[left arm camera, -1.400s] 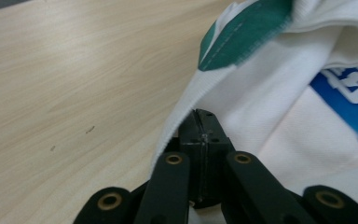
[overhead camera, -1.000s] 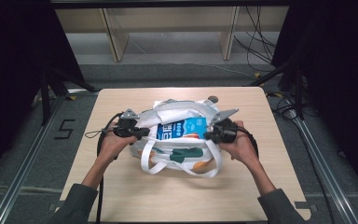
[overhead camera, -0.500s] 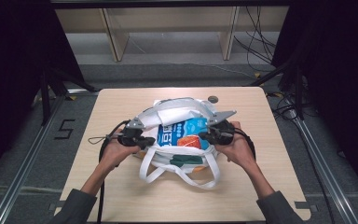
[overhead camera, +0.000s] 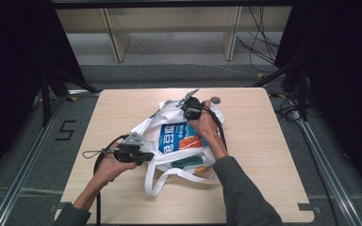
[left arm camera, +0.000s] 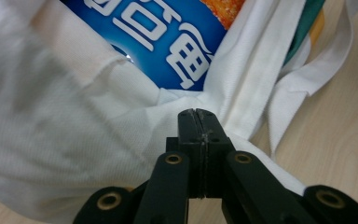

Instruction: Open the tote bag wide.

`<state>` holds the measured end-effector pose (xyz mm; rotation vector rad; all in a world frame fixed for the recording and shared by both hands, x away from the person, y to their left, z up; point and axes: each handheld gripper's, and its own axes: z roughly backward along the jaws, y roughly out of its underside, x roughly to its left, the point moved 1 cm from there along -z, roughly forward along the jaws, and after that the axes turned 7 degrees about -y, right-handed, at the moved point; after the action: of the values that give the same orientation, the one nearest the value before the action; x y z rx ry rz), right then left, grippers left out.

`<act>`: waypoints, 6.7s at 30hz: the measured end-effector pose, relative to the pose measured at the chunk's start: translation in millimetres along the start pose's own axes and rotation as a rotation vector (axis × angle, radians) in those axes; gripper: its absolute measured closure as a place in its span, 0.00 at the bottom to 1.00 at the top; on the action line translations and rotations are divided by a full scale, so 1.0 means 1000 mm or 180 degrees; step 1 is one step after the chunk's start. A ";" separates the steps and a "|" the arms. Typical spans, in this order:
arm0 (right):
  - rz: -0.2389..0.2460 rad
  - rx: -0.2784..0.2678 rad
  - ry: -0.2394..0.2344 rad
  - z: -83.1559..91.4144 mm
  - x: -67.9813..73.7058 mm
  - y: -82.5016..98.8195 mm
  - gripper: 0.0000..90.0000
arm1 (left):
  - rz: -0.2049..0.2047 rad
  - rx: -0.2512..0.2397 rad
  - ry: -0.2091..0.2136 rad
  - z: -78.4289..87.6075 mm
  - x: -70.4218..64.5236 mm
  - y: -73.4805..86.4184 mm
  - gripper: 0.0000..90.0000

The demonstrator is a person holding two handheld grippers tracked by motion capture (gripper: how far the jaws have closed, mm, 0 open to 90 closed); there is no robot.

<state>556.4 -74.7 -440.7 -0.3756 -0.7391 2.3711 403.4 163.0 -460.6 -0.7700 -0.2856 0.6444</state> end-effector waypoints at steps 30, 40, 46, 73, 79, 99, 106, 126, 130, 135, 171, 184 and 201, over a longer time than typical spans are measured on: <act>-0.0366 -0.0185 -0.0088 0.067 -0.024 0.120 1.00 | 0.0855 -0.0649 -0.0532 0.011 0.054 -0.008 0.96; -0.0136 -0.0753 -0.0152 0.113 -0.008 0.097 1.00 | 0.0780 -0.0831 -0.0461 0.037 0.041 -0.019 0.88; -0.0173 -0.0847 -0.0165 0.120 -0.006 0.103 0.99 | 0.0748 -0.0894 -0.0347 0.046 0.031 -0.020 0.84; -0.0439 -0.1077 -0.0199 0.146 0.002 0.142 0.79 | 0.0706 -0.0932 -0.0204 0.067 0.003 0.000 0.59; -0.0413 -0.1081 -0.0174 0.149 0.002 0.149 0.75 | 0.0688 -0.0906 -0.0192 0.068 -0.001 0.005 0.56; -0.0490 -0.1091 -0.0156 0.151 0.006 0.165 0.55 | 0.0708 -0.0857 -0.0196 0.069 -0.007 0.015 0.40; -0.0479 -0.1130 -0.0154 0.154 0.009 0.172 0.50 | 0.0720 -0.0864 -0.0196 0.069 -0.013 0.016 0.37; -0.0549 -0.1136 -0.0213 0.162 0.023 0.194 0.44 | 0.0669 -0.0835 -0.0104 0.069 -0.029 0.027 0.33; -0.0592 -0.1137 -0.0248 0.163 0.028 0.200 0.43 | 0.0647 -0.0823 -0.0064 0.069 -0.033 0.033 0.33; -0.0654 -0.1176 -0.0253 0.162 0.031 0.208 0.38 | 0.0584 -0.0823 -0.0066 0.071 -0.036 0.038 0.31; -0.0662 -0.1098 -0.0284 0.160 0.067 0.260 0.32 | 0.0412 -0.0783 -0.0149 0.053 -0.074 0.081 0.21; -0.0587 -0.0963 -0.0376 0.160 0.088 0.280 0.30 | 0.0269 -0.0635 -0.0213 0.048 -0.089 0.092 0.21; -0.0449 -0.0858 -0.0355 0.152 0.094 0.284 0.30 | 0.0217 -0.0557 -0.0271 0.046 -0.088 0.094 0.21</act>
<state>283.5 -262.9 -494.0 -0.2936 -1.1061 2.1781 273.5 183.3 -497.7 -0.9242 -0.3990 0.7241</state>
